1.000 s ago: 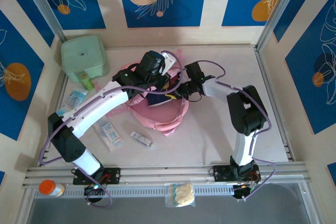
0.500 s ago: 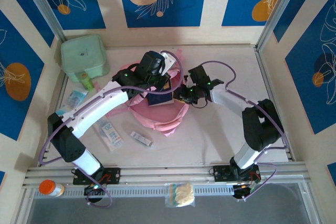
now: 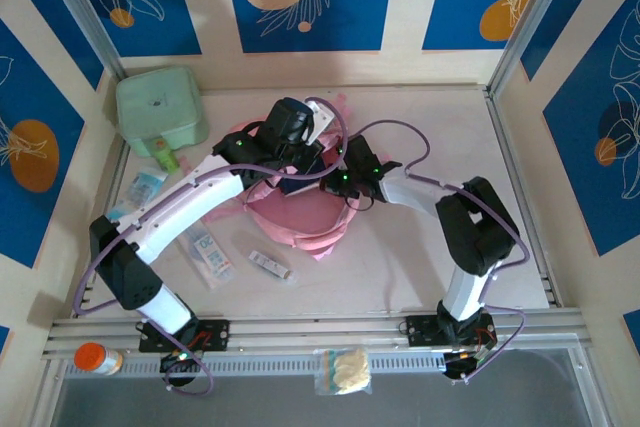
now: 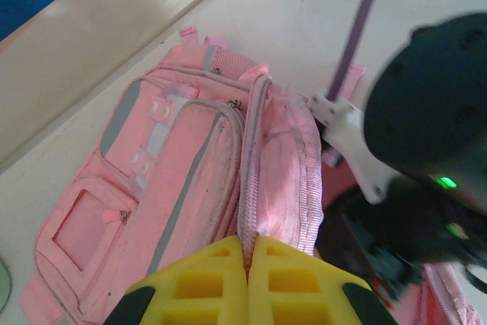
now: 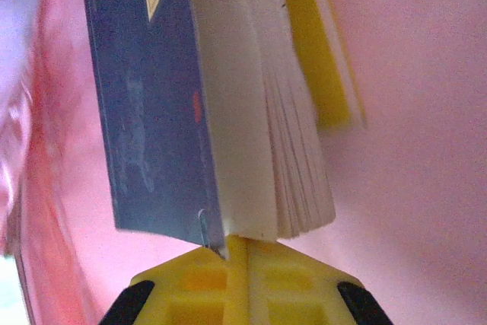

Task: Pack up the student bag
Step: Place the book in the student bag, then close the student bag at the top-center of the table, then rotate the student bag at the top-center of the table.

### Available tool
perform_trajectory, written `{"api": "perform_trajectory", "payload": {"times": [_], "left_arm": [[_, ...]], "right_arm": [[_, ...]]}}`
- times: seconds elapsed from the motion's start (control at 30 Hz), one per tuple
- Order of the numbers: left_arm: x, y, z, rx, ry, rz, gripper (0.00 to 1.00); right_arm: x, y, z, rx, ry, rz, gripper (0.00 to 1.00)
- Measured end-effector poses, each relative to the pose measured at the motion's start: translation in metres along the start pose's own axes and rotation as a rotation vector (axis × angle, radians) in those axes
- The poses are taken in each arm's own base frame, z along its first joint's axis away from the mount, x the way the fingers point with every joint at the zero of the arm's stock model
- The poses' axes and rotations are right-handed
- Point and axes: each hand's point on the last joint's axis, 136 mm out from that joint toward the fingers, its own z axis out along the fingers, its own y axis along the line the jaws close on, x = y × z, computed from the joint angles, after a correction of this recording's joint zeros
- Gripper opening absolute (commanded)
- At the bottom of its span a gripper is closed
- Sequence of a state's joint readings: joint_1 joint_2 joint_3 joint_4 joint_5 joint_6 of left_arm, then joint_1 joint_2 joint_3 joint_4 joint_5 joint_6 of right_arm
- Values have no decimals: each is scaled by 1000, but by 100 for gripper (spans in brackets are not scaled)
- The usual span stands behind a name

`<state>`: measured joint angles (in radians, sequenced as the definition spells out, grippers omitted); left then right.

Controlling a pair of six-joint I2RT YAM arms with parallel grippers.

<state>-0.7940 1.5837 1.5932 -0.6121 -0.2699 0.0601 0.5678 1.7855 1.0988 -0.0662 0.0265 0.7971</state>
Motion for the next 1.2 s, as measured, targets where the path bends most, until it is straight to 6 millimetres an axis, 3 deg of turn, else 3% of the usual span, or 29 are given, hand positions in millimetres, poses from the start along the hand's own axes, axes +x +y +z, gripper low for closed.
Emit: {"api": "perform_trajectory", "payload": {"times": [0.13, 0.3, 0.4, 0.5, 0.57, 0.7, 0.77, 0.87, 0.97, 1.1, 1.2], "left_arm": [[0, -1, 0, 4, 0, -10, 0], [0, -3, 0, 16, 1, -40, 0], [4, -9, 2, 51, 10, -54, 6], [8, -18, 3, 97, 21, -79, 33], [6, -25, 1, 142, 16, -113, 40], [9, -38, -24, 247, -42, -197, 52], [20, -36, -47, 261, -79, -238, 56], [41, -16, -77, 208, -125, -314, 58], [69, 18, -85, 114, -128, -449, 59], [137, 66, -57, -45, -15, -660, 59], [191, 88, -34, -126, 100, -813, 59]], "right_arm": [[-20, 0, 10, -32, -48, -6, 0], [-12, -2, -3, -61, -53, -36, 4], [4, -3, -37, -94, -57, -65, 7], [7, 0, -81, -90, -105, -88, 7], [3, 3, -112, -75, -160, -104, 7], [6, 6, -169, -61, -255, -152, 16], [14, 7, -180, -62, -244, -180, 15], [32, 4, -174, -26, -150, -198, 14], [59, 4, -147, 10, -9, -207, 14], [98, 13, -117, 36, 148, -224, 14], [111, 30, -99, 38, 201, -237, 13]]}}
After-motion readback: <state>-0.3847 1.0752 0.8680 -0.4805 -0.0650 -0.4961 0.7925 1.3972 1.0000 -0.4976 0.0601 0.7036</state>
